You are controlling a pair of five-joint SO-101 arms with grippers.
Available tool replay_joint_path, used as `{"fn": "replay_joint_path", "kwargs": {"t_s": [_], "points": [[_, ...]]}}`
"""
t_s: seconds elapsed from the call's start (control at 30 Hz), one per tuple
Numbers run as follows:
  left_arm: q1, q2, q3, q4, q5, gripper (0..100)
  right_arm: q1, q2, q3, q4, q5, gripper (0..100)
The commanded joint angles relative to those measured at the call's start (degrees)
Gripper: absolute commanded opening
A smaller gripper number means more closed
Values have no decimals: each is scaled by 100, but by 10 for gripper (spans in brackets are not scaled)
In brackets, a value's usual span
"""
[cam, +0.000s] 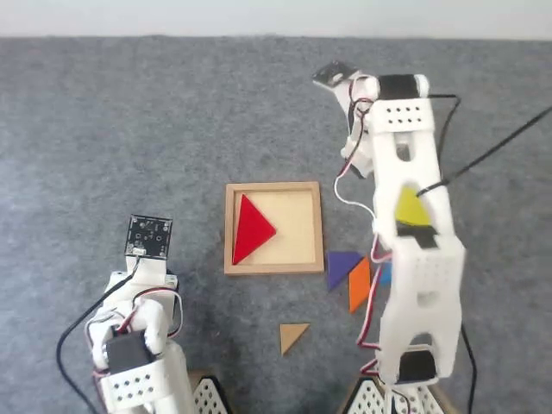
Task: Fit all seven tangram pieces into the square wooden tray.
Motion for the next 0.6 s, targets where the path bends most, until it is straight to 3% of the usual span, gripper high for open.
{"fn": "replay_joint_path", "kwargs": {"t_s": [0.0,0.1,0.27,0.43,0.57], "points": [[18,-62,-48,35,35,87,31,-1815,1495,40,501,10],[18,-62,-48,35,35,87,119,-2659,2884,-453,888,55],[18,-62,-48,35,35,87,497,-3424,4914,-2009,668,262],[18,-62,-48,35,35,87,831,-3459,6084,-3284,659,271],[18,-62,-48,35,35,87,1077,-3451,6215,-3565,545,309]]}}
